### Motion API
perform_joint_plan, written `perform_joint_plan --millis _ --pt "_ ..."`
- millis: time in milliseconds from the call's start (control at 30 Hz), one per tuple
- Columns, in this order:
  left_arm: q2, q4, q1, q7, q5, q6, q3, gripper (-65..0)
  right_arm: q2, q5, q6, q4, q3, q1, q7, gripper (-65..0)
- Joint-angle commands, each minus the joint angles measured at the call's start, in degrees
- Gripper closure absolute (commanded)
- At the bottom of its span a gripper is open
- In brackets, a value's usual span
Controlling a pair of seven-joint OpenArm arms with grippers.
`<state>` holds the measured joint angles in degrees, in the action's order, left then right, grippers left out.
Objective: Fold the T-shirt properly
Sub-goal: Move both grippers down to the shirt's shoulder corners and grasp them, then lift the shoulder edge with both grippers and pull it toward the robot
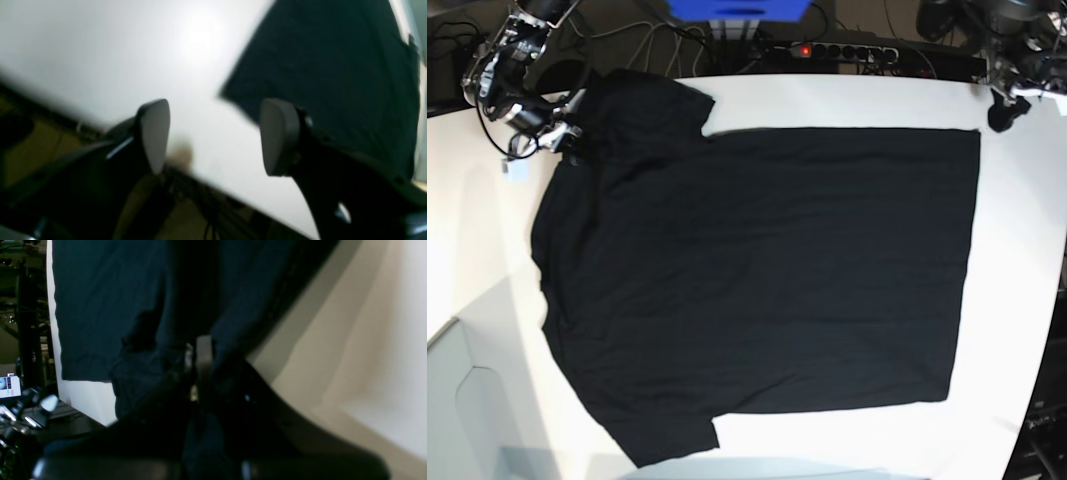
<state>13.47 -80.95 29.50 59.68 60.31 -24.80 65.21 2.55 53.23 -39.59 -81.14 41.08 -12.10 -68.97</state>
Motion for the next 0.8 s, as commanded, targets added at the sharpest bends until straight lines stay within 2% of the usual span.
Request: perform_joint_plan --millis 0,67,133,233,333,600,767 --pt "1.8 0.0 -0.4 -0.2 0.4 -0.4 0.6 -41.1 0.1 -2.3 -0.4 -0.1 0.0 -0.3 -1.8 0.0" --pt "2.1 1.8 -1.4 0.1 -1.0 -0.8 0.5 -41.1 0.1 -2.3 -0.4 -0.1 0.0 -0.3 -1.8 0.0" --pt "2.1 3.2 -2.4 0.4 -2.6 -4.2 0.5 -41.1 0.2 -2.3 -0.4 -0.1 0.0 -0.3 -1.8 0.0" --pt "2.0 3.8 -4.0 0.4 -5.5 -6.8 0.1 -41.1 0.3 -2.3 -0.4 -0.1 0.0 -0.5 -1.8 0.0" --pt "2.0 3.8 -5.4 0.4 -7.3 -7.1 -2.4 -41.1 0.3 -2.3 -0.4 -0.1 0.0 -0.5 -1.8 0.0" --pt "1.3 3.9 -6.2 -0.2 -7.1 -7.0 -9.6 -41.1 0.3 -2.3 -0.4 -0.1 0.0 -0.7 -1.8 0.0" --pt "-0.4 5.6 -6.9 0.1 -7.5 -7.0 -10.2 -41.1 0.3 -2.3 -0.4 -0.1 0.0 -0.7 -1.8 0.0"
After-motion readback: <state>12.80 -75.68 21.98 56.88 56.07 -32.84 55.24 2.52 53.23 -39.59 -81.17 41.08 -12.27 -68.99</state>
